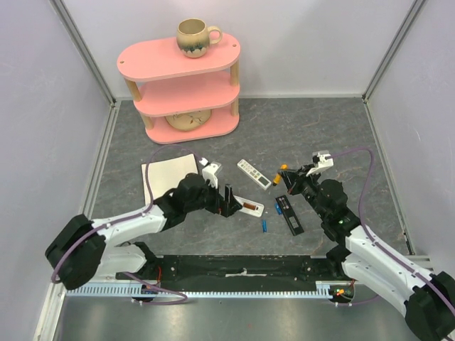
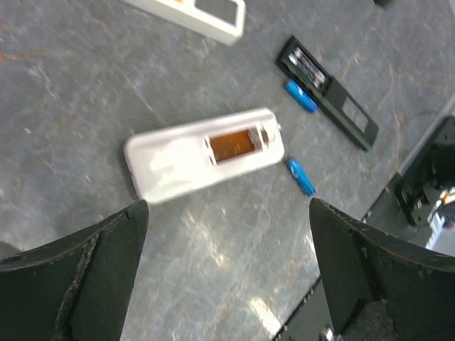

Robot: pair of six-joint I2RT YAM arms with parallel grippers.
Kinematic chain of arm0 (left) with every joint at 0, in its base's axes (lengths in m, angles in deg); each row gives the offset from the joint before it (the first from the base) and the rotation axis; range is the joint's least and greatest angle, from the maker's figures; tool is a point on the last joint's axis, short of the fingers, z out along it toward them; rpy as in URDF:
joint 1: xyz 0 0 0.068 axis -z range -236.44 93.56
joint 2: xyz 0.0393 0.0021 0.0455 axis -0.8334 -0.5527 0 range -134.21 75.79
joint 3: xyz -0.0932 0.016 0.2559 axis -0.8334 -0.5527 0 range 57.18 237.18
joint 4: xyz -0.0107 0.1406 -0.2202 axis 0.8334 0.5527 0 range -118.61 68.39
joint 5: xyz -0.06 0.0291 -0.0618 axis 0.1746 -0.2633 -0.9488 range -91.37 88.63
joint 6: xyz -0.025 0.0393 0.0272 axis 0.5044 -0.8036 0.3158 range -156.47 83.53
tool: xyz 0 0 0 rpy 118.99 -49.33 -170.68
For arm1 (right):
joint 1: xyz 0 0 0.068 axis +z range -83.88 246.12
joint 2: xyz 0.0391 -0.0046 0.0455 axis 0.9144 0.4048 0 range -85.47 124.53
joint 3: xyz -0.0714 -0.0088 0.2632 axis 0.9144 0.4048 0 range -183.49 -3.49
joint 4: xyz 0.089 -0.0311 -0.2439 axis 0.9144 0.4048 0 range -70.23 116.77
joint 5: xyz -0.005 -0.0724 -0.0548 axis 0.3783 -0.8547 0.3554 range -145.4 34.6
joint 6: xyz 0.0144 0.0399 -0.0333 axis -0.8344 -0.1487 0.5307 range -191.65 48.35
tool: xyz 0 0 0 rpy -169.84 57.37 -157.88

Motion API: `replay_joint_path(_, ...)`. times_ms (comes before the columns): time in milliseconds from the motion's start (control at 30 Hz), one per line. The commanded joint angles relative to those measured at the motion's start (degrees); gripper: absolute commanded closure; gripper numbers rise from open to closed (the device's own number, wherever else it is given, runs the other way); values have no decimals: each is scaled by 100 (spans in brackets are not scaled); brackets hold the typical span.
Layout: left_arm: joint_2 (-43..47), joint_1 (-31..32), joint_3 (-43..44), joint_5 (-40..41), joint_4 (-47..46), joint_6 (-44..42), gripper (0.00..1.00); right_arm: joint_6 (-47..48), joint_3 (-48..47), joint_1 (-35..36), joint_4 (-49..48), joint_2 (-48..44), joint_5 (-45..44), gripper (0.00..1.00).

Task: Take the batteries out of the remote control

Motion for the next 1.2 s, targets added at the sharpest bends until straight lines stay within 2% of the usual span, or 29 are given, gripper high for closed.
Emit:
replay_joint_path(0, -729, -339, 842, -260, 210, -208, 1, 409, -375, -86, 457, -208, -438, 100)
replay_joint_path(267, -2547, -1015, 2661, -508, 745, -761, 1, 391, -226, -235, 318, 63, -579, 100)
replay_joint_path(400, -3355, -1226, 3802, -384, 1272, -1296, 1, 242, -164, -323, -148, 590, -474, 100)
replay_joint_path(500, -3866, -1323, 4339, -541, 1467, -1552, 1, 119, -225, -367, -500, 1100, -403, 100)
replay_joint_path(667, -4457, -1455, 4798, -928, 1493, -1658, 2, 57, -480, -358, -860, 1768, -517, 100)
replay_joint_path(900, -5055, -1561, 5307, -1623, 1546, -1580, 14, -48, -630, -358, -1317, 2620, -605, 100)
replay_joint_path(1167, -5283, -1561, 5370, -1939, 1608, -1562, 14, -101, -674, -358, -1678, 3149, -623, 100)
